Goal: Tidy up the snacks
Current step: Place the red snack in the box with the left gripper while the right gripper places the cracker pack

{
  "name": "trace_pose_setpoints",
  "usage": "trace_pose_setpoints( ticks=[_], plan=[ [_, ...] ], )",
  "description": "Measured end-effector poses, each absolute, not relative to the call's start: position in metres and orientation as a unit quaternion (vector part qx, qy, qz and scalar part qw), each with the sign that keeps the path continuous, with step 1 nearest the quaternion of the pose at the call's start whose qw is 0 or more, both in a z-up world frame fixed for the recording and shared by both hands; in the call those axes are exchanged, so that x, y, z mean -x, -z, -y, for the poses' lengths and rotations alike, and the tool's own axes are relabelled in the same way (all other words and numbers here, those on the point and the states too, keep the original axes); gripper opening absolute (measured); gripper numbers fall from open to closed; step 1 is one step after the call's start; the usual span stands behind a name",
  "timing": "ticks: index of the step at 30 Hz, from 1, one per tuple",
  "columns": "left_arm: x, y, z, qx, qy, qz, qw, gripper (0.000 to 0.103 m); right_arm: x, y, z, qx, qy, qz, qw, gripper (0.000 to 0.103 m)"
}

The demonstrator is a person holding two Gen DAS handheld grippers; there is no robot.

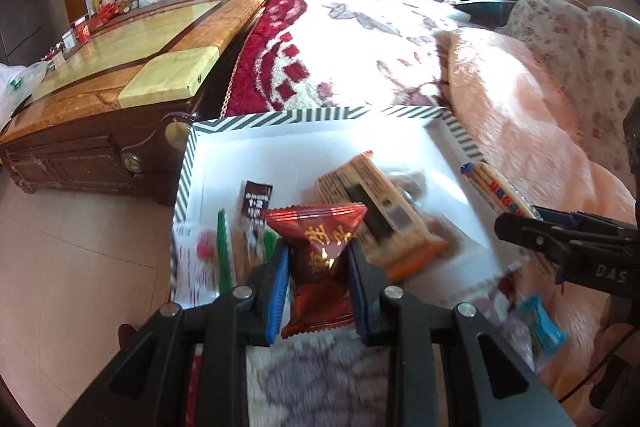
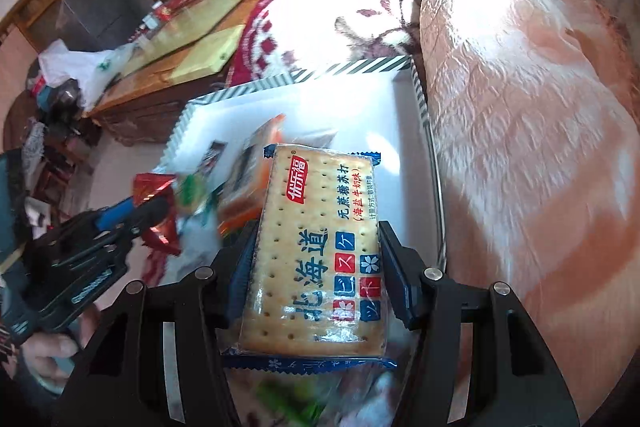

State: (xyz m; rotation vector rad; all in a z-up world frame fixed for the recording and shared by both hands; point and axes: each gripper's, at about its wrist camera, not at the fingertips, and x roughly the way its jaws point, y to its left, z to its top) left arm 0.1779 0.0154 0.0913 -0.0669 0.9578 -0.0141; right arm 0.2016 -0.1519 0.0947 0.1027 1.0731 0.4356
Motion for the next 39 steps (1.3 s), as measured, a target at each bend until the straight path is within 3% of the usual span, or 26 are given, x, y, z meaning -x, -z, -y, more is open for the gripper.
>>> trace_pose_setpoints(
  ticks=[10, 19, 21, 23, 28, 39],
  plan=[
    [-0.216, -0.057, -0.025, 0.046, -0.015, -0.480, 0.876, 0.030, -0.260, -0.046, 0.140, -0.036, -0.171, -0.530, 0.830, 0.057],
    [-0.222, -0.048, -0.024, 0.044, -0.019, -0.477, 0.878, 0.031, -0.265, -0.039, 0.135, -0.027, -0.167, -0.525, 0.834, 0.057],
    [-0.223, -0.046, -0.023, 0.038, -0.017, -0.481, 0.876, 0.039, -0.267, -0.037, 0.135, -0.033, -0.166, -0.531, 0.830, 0.060],
    [-0.222, -0.046, -0.022, 0.034, -0.016, -0.480, 0.876, 0.056, -0.267, -0.036, 0.135, -0.038, -0.164, -0.535, 0.828, 0.062],
    [-0.212, -0.057, -0.018, 0.021, -0.020, -0.460, 0.887, 0.080, -0.258, -0.048, 0.145, -0.062, -0.159, -0.523, 0.835, 0.066],
    [-0.159, -0.098, 0.000, 0.020, 0.000, -0.421, 0.907, 0.087, -0.202, -0.087, 0.165, -0.104, -0.172, -0.491, 0.848, 0.068]
  ],
)
